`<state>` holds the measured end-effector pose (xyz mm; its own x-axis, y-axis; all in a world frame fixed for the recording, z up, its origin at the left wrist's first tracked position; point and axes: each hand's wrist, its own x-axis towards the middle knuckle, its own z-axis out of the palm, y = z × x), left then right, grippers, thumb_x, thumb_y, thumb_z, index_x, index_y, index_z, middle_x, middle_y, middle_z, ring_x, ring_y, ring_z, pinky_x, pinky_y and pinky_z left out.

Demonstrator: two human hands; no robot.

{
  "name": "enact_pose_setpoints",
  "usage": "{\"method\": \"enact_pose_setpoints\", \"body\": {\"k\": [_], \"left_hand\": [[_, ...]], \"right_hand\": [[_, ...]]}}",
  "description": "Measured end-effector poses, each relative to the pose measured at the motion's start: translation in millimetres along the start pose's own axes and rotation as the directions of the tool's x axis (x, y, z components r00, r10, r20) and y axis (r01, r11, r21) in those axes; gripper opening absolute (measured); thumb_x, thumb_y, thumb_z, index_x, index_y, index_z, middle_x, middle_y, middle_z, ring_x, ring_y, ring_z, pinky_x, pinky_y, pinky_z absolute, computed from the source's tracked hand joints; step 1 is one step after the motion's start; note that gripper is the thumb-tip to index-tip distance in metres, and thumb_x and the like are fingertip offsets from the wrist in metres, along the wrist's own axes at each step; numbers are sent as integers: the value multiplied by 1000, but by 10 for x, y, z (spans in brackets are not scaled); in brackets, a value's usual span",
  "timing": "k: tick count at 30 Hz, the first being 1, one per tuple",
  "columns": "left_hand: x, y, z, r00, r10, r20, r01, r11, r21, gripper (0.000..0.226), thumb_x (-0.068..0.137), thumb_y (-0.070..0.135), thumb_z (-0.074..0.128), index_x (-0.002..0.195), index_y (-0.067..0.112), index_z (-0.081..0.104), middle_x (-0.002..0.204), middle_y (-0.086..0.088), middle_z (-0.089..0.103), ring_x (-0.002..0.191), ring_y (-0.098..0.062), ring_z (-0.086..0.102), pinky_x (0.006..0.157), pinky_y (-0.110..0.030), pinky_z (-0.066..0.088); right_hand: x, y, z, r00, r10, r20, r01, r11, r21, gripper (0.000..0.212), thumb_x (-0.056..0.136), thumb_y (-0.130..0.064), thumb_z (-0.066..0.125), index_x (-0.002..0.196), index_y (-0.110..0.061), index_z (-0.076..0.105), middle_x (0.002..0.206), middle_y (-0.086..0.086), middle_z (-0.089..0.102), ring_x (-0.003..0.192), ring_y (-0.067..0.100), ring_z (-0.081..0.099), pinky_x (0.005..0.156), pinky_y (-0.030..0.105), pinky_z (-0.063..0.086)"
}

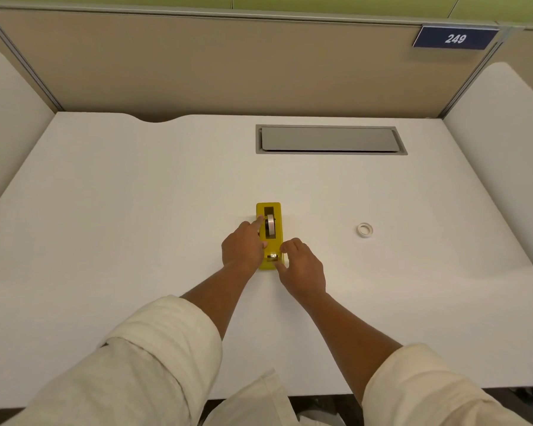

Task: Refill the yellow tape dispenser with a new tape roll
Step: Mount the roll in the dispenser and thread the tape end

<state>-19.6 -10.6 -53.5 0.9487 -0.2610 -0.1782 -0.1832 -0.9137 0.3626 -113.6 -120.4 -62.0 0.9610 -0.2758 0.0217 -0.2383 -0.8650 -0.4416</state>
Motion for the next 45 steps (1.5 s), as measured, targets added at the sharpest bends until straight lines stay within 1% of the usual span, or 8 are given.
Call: {"method": "enact_pose_setpoints", "body": {"k": [13, 16, 19, 22, 25, 31, 37, 45], "left_hand": [[-2, -6, -10, 1000, -2, 10, 2, 1000, -14, 63, 95, 33, 60, 151, 35, 31, 125, -3, 58, 110, -25, 63, 84, -36, 53], [2, 3, -23, 1000, 4, 25, -4, 1000, -16, 64, 94, 32, 60, 151, 34, 30, 126, -3, 57, 111, -26, 62, 86, -38, 53], [6, 10, -35, 1000, 11, 28, -10, 999, -32, 65, 93, 31, 62, 150, 33, 32, 128, -3, 55, 111, -26, 63, 88, -39, 54], [4, 3, -35, 999, 31, 33, -30, 999, -41, 65, 91, 30, 64, 149, 33, 33, 127, -3, 53, 107, -27, 64, 86, -38, 55], [11, -19, -16, 998, 41, 42, -39, 998, -46, 63, 92, 28, 63, 148, 36, 34, 124, -3, 50, 101, -26, 64, 83, -36, 54], [5, -36, 22, 999, 19, 38, -16, 997, -78, 56, 94, 37, 57, 145, 35, 35, 117, 1, 49, 85, -19, 54, 70, -28, 45], [0, -24, -10, 998, 46, 53, -44, 999, -25, 69, 88, 32, 66, 148, 39, 32, 120, -1, 47, 94, -25, 64, 77, -34, 53], [8, 2, -129, 997, 72, 32, -72, 997, -14, 65, 92, 23, 61, 149, 35, 32, 126, -1, 48, 101, -25, 64, 80, -36, 54]], "right_hand": [[66, 33, -4, 999, -13, 32, 11, 999, 51, 24, 85, -25, 67, 106, -17, 60, 104, 0, 60, 91, 22, 58, 67, 34, 52], [89, 47, -17, 997, -18, 77, 12, 997, 71, 33, 82, -27, 69, 112, -19, 58, 108, -1, 59, 96, 21, 59, 71, 36, 53], [114, 65, -29, 992, -25, 126, 13, 996, 94, 52, 75, -36, 75, 120, -20, 54, 114, -2, 55, 103, 19, 55, 73, 38, 54], [148, 52, -44, 992, -21, 127, 0, 987, 160, 71, 69, -47, 79, 128, -20, 49, 121, -3, 52, 107, 17, 53, 77, 39, 55], [191, 8, -49, 988, 0, 152, -36, 972, 233, 80, 68, -47, 80, 135, -24, 42, 132, -7, 51, 113, 15, 52, 84, 37, 53], [239, 5, -42, 988, 22, 151, -65, 956, 287, 82, 67, -41, 81, 136, -28, 39, 131, -6, 53, 111, 17, 54, 82, 35, 51], [291, 16, -52, 979, 65, 195, -122, 948, 294, 87, 67, -40, 82, 140, -24, 37, 134, -4, 51, 112, 17, 53, 89, 37, 52], [356, 38, -136, 977, 8, 212, -75, 947, 311, 86, 68, -34, 83, 139, -25, 37, 137, -7, 48, 117, 17, 50, 92, 40, 50]]}}
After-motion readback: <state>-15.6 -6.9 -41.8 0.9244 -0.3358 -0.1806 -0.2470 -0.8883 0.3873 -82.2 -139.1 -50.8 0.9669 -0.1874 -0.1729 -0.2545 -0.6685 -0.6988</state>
